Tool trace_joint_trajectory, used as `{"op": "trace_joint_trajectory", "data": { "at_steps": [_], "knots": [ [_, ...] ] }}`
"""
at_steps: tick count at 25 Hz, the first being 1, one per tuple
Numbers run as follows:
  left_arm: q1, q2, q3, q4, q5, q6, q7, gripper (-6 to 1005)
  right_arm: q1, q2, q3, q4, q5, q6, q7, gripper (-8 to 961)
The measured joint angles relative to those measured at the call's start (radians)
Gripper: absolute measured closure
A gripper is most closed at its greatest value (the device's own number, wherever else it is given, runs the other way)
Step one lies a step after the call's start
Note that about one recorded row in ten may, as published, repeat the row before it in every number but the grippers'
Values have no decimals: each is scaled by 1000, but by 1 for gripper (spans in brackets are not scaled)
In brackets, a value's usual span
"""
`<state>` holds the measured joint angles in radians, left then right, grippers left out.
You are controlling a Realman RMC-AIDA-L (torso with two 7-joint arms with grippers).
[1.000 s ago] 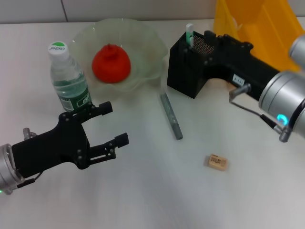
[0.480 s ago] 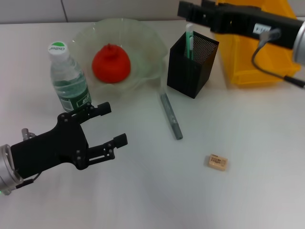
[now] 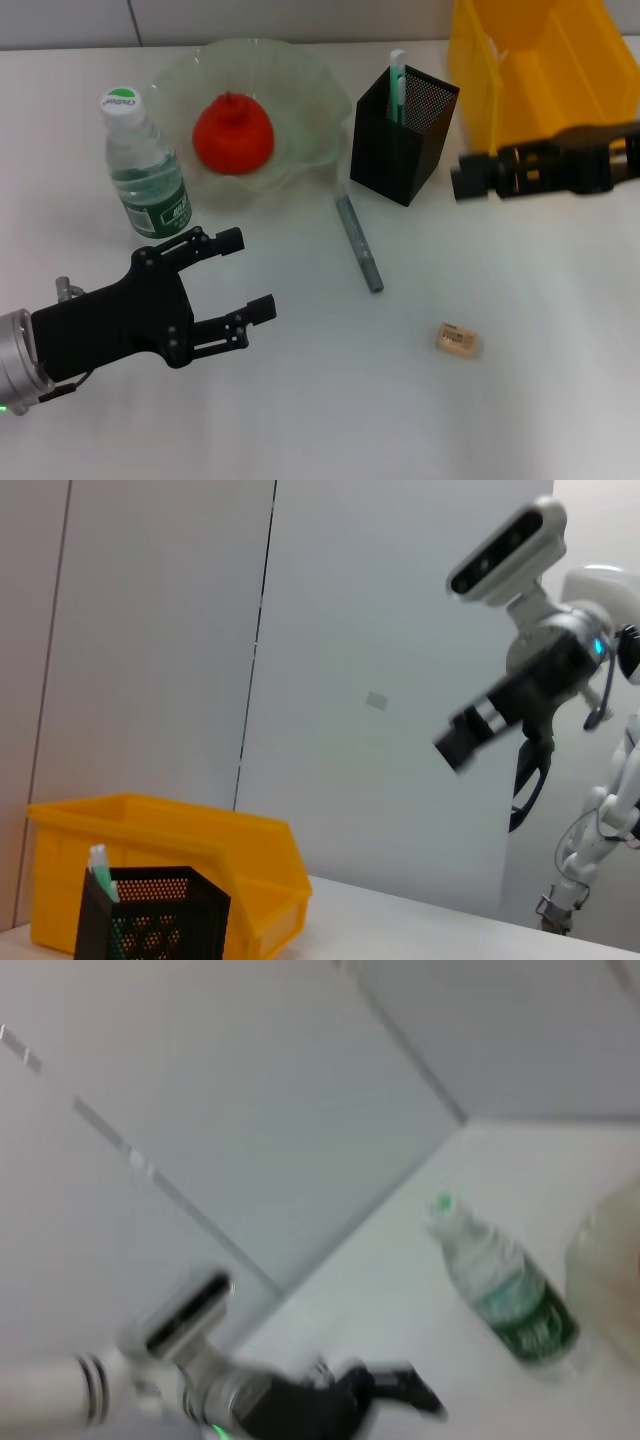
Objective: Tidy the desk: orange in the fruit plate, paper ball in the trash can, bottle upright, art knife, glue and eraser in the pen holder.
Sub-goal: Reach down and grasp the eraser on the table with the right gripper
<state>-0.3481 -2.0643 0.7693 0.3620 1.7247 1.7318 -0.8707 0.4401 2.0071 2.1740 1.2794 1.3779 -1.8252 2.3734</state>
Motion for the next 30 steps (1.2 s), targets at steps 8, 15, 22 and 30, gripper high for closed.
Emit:
{"op": "trace_joint_trajectory", "data": {
  "at_steps": [8, 15, 22, 30],
  "knots": [
    [-4, 0, -1, 0, 1, -4, -27, 162, 102, 27, 3, -14, -409, -21, -143, 366],
    [-6, -1, -6, 0, 1, -19, -37, 161, 116, 66, -180, 67, -625, 50, -166, 368],
    [-6, -2, -9, 0, -3, -26, -37, 162, 107, 69, -347, 93, -693, 129, -180, 370],
    [-5, -2, -9, 0, -5, -32, -37, 161, 94, 73, -461, 80, -694, 194, -220, 372]
  ]
}}
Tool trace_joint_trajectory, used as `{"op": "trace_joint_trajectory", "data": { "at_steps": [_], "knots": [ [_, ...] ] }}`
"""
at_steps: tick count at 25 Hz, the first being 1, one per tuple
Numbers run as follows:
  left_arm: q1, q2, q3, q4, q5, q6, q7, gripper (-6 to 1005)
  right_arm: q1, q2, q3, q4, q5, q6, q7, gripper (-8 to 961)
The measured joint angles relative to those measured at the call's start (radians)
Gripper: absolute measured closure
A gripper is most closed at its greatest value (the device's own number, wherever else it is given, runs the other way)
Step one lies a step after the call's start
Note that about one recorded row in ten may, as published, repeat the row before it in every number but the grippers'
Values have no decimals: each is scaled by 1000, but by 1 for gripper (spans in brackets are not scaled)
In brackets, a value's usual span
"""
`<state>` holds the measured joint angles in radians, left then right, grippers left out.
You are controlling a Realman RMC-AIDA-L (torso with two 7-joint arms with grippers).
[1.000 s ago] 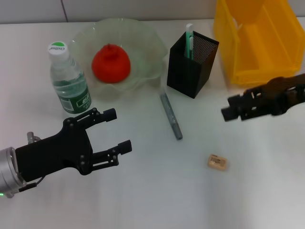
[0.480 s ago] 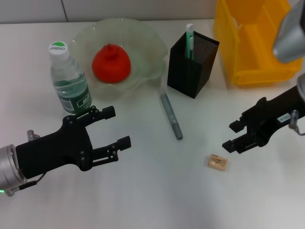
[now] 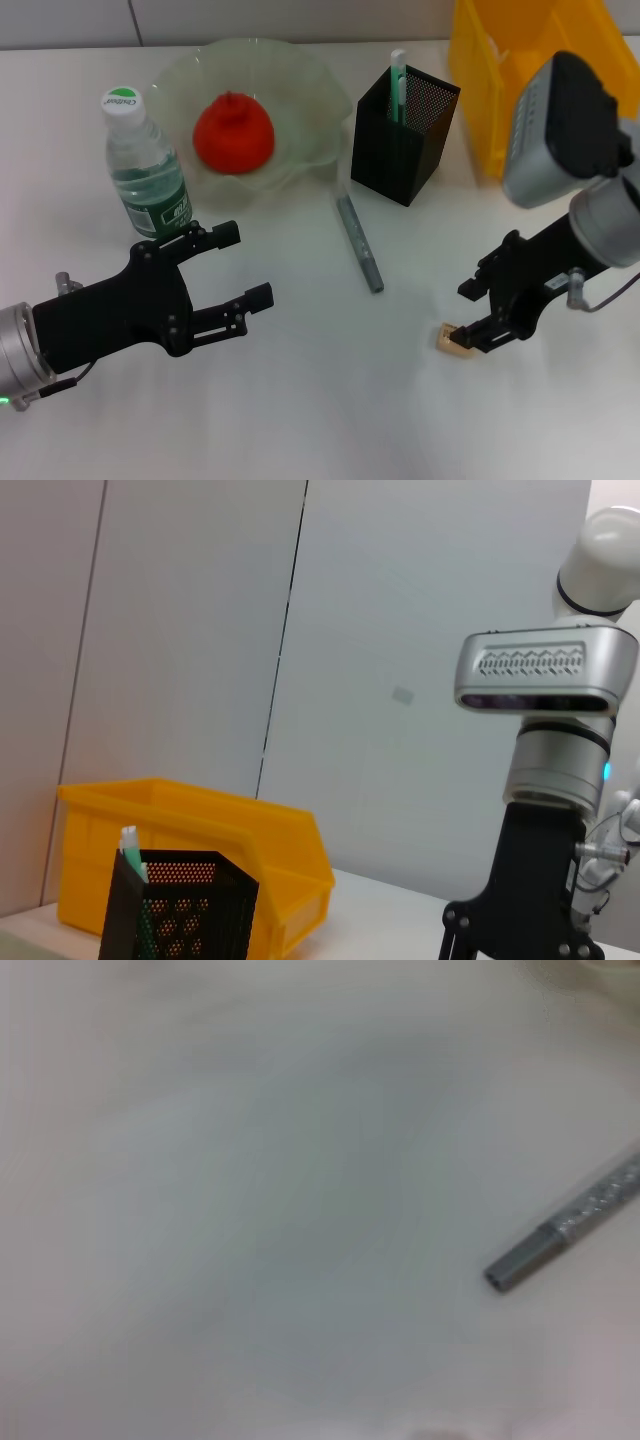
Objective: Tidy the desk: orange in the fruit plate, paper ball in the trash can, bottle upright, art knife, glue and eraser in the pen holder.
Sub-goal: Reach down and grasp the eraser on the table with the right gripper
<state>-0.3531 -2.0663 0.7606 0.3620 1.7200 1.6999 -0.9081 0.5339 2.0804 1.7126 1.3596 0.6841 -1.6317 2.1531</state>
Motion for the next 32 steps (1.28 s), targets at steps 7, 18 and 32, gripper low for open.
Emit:
{"op": "trace_joint_trajectory", "data": {
  "at_steps": [7, 18, 32],
  "knots": [
    [3, 0, 0, 0, -1, -2, 0, 161, -19, 2, -88, -2, -11, 60, -2, 376],
    [3, 2, 0, 0, 1, -2, 0, 162, -48, 4, -138, 4, -38, 86, 7, 382],
    [2, 2, 0, 0, 1, -2, 0, 161, -58, 4, -166, -1, -40, 134, -2, 503]
  ]
}}
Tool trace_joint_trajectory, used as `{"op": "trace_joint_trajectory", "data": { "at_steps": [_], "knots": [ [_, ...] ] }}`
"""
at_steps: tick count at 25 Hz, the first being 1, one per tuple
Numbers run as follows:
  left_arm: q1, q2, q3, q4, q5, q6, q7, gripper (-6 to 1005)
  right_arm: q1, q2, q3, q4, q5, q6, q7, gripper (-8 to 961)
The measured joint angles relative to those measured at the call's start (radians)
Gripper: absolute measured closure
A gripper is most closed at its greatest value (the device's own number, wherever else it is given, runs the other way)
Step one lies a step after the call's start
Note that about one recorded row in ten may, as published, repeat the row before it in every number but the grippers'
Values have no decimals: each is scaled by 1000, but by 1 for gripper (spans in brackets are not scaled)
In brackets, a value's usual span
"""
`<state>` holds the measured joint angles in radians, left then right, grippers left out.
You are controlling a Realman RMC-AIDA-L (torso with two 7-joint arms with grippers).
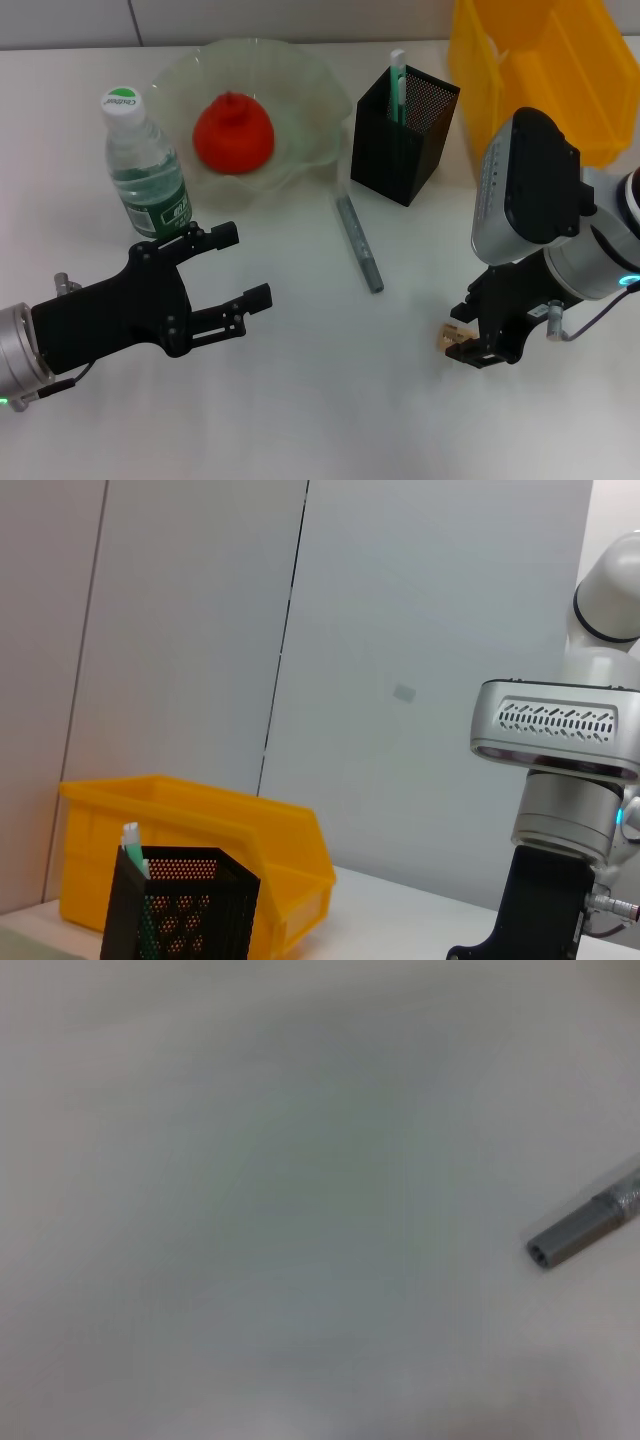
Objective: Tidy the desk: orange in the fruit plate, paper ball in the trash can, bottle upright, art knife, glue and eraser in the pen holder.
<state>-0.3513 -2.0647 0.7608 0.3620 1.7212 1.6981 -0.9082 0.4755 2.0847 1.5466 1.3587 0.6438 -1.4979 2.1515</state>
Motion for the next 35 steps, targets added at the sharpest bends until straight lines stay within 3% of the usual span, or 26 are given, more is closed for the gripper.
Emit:
{"op": "trace_joint_trajectory", "data": {
  "at_steps": [24, 26, 31, 35],
  "knots": [
    [-2, -3, -2, -9, -4, -2, 0, 161, 0, -1, -24, -29, 9, 32, -29, 506],
    [-2, -3, -3, -9, -4, -2, 0, 161, 0, -1, -20, -25, 8, 33, -29, 599],
    [-1, -4, -4, -9, -5, -2, 0, 161, -3, -3, -13, -2, 12, 33, -29, 696],
    [-2, -5, -5, -11, -5, -2, 0, 161, -10, -1, 22, 45, 20, 25, -19, 696]
  ]
}}
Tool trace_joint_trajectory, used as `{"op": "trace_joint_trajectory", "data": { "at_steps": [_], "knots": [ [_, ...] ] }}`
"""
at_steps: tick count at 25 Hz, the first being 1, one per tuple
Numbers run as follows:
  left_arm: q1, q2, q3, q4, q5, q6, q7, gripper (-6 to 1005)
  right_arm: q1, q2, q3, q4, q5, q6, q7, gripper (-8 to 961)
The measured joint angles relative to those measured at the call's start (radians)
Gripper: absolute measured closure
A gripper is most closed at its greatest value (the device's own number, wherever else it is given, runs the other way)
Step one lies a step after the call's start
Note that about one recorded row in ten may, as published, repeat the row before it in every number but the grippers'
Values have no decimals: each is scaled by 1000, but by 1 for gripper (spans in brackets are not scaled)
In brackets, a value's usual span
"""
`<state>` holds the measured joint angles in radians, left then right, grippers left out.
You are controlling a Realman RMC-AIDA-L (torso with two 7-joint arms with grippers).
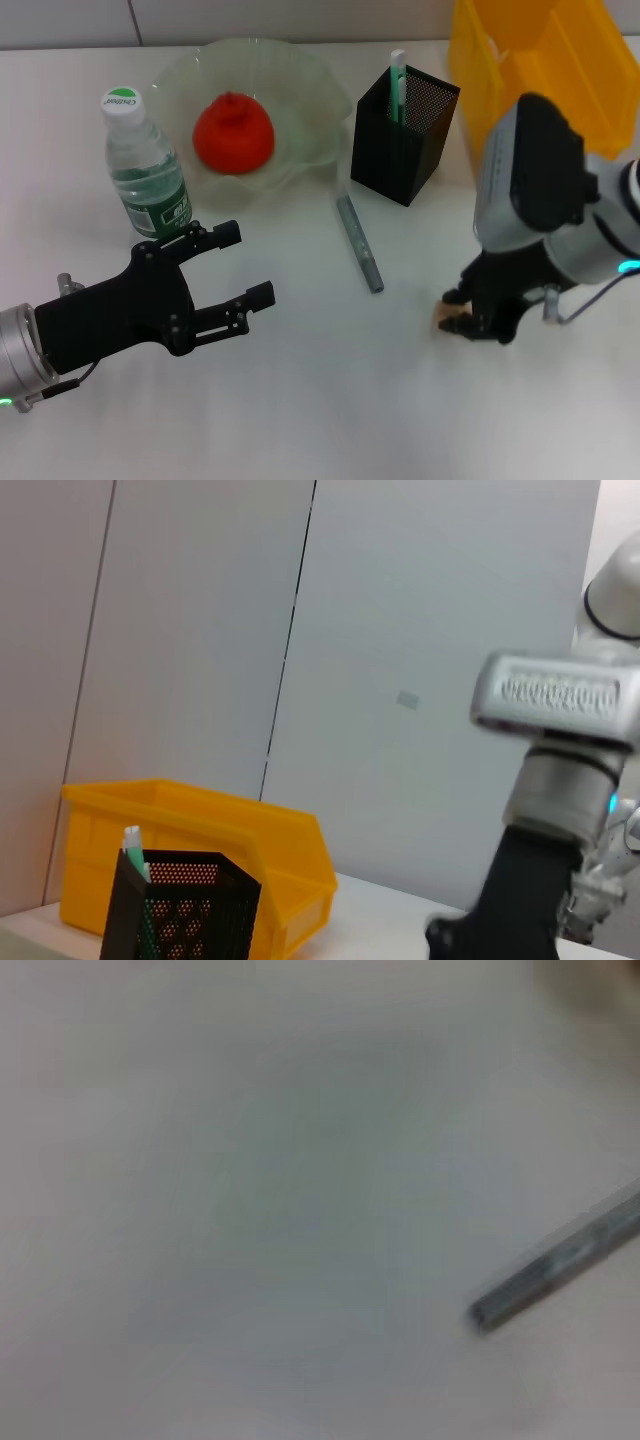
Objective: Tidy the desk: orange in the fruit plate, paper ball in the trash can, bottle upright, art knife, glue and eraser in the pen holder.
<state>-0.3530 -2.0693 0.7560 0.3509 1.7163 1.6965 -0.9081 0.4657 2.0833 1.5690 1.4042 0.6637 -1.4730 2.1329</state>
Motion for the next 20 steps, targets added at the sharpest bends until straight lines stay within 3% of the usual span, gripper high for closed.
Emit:
{"op": "trace_joint_trajectory", "data": {
  "at_steps": [6, 7, 12, 16, 20],
  "knots": [
    [-1, 0, 0, -2, -2, -1, 0, 162, -3, -1, 160, 147, 91, -26, 84, 696],
    [-2, 0, 0, -4, -2, -2, 0, 162, 2, 0, 227, 191, 115, -13, 112, 696],
    [-3, 0, 0, -8, -2, -2, 0, 162, 9, 0, 302, 216, 148, 46, 150, 697],
    [-4, 0, 0, -12, -2, -3, 0, 161, 18, -1, 318, 190, 141, 153, 179, 697],
    [-5, 0, 0, -12, -1, -1, 0, 161, 73, -3, 311, 52, 135, 241, 180, 697]
  ]
}}
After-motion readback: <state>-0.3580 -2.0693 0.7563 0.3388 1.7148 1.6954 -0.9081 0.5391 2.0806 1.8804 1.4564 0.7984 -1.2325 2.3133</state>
